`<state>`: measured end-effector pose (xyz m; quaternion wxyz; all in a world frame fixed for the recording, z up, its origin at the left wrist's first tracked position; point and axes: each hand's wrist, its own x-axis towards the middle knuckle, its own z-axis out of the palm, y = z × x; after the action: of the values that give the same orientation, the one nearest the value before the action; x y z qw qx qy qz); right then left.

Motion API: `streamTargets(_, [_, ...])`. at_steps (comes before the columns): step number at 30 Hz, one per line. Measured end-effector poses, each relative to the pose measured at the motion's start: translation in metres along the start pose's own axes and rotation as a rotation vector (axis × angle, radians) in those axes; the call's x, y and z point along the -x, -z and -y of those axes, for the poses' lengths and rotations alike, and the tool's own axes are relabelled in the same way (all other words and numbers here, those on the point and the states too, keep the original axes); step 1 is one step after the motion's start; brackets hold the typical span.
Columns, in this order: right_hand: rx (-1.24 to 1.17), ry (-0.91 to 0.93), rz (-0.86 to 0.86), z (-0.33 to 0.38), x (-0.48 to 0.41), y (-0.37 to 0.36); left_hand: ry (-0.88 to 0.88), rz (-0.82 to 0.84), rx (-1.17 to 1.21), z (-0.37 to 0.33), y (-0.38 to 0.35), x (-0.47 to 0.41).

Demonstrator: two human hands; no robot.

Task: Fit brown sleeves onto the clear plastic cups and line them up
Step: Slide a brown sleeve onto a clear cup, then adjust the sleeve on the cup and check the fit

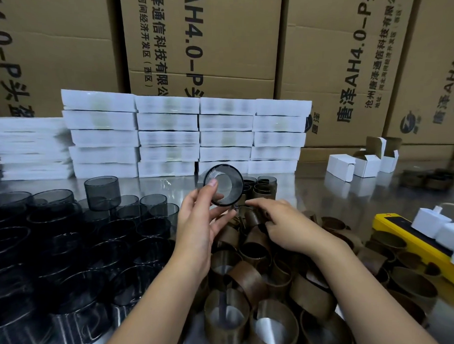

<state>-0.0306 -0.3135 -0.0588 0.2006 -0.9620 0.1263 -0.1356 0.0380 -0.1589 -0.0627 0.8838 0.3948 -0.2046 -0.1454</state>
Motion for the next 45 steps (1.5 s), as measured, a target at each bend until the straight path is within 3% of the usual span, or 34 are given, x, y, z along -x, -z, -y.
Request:
streamTargets(6, [0.058,0.067,-0.124,-0.002,-0.002,0.0,-0.01,-0.074,-0.01,0.0,0.002,-0.003])
streamTargets(14, [-0.289,0.155,-0.535,0.008,0.003,0.004,-0.044,-0.092,-0.006,-0.001,0.003,-0.002])
streamTargets(19, [-0.465,0.321,-0.676,0.018,0.014,0.009,-0.023,-0.087,-0.025,0.002,0.002,-0.003])
streamTargets(27, [-0.305,0.522,-0.742,0.028,0.02,0.008,0.027,0.093,-0.147,0.01,0.004,-0.004])
streamTargets(36, [-0.102,0.63,-0.823,0.025,0.016,0.004,0.036,0.155,-0.272,0.008,0.001,0.001])
streamTargets(45, [-0.027,0.572,-0.88,0.02,0.013,0.002,0.059,0.175,-0.241,0.012,0.001,0.001])
